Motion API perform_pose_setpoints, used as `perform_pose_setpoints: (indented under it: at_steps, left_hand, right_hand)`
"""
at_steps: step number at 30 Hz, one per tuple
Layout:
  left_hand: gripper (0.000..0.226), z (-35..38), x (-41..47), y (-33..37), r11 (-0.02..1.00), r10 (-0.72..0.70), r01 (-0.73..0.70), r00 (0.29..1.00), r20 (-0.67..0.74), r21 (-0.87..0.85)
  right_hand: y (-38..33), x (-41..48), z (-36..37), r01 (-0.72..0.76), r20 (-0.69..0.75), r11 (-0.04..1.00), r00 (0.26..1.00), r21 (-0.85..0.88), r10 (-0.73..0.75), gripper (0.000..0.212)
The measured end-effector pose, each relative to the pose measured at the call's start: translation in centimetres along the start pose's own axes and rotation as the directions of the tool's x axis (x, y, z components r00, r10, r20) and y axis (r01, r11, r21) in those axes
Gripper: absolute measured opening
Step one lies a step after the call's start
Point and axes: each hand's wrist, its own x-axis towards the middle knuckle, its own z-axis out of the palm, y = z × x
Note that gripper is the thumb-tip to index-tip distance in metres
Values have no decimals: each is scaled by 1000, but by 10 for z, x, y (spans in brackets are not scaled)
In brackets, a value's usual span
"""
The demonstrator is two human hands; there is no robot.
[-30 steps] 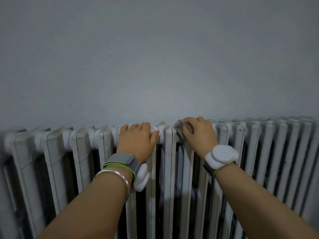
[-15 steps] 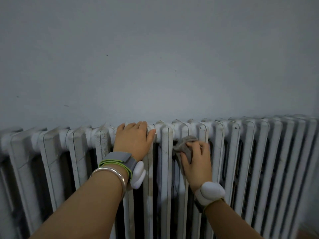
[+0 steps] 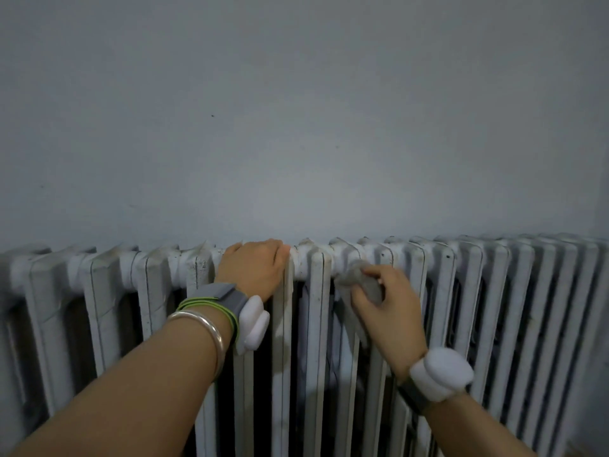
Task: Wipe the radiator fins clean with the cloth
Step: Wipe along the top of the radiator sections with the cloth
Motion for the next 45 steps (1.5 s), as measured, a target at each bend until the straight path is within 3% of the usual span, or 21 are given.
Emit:
perform_pose_setpoints:
  at_steps: [3,5,10,12,14,17,19,28,35,39,45]
  left_hand:
    - [43,0,2,-14,996,-19,17,1000,-25,-91]
    - [53,-3,-2,-24,998,-40,37,998,-56,-50]
    - [37,-11,-13,-40,993,-21,30,997,-80,117]
    - [49,-11,-14,-44,993,-12,22,997,-82,119]
    - [68,-10,-17,-44,993,0,11,996,-92,116]
    - [65,-10,-18,-47,993,-5,15,996,-85,114]
    - [63,-11,-18,-46,995,-4,13,997,-83,102]
    - [63,-9,-18,-44,994,-18,28,996,-92,102]
    - [48,-12,-20,-41,995,-38,43,998,-55,88]
    - [42,-13,-20,-38,993,-53,58,998,-46,100]
    - [43,-15,-20,-36,993,-68,71,997,-27,94]
  right_hand:
    - [-32,39,0,29,-34,999,999,14,-29,21]
    - [-42,64,9,43,10,998,999,-42,-43,26]
    - [-47,109,43,34,167,987,986,-156,-7,34]
    - [-47,119,58,26,239,966,970,-257,37,33]
    - [-45,123,69,60,367,926,926,-372,87,31]
    - [-46,123,79,49,521,897,828,-439,210,32]
    - [-49,122,77,47,533,892,815,-449,225,32]
    - [-50,103,56,26,437,927,887,-375,152,29]
    - [-30,58,55,150,178,963,978,-223,-111,19]
    - [-24,32,54,192,68,972,981,-135,-184,28]
    - [-11,3,61,154,-3,984,988,-94,-155,40]
